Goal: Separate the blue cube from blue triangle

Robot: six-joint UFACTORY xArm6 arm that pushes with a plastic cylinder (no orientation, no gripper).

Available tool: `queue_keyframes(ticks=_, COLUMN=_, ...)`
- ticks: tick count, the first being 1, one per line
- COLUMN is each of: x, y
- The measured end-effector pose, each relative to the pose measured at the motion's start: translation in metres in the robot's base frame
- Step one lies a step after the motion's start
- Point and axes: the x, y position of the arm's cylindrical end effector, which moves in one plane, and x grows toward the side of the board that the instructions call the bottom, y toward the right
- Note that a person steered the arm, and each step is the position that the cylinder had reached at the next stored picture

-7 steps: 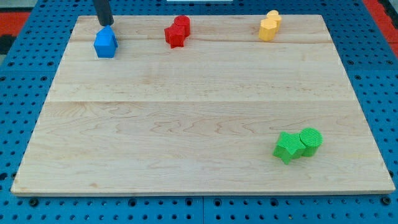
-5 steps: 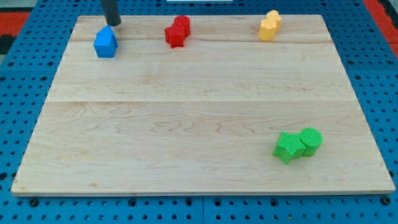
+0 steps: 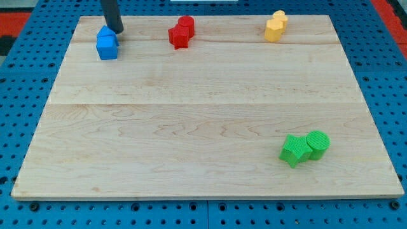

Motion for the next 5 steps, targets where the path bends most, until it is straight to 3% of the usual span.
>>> queue_keyframes(ticks=1, x=-0.016, y=-0.002)
queue_keyframes(ticks=5, x=0.053, y=-0.006)
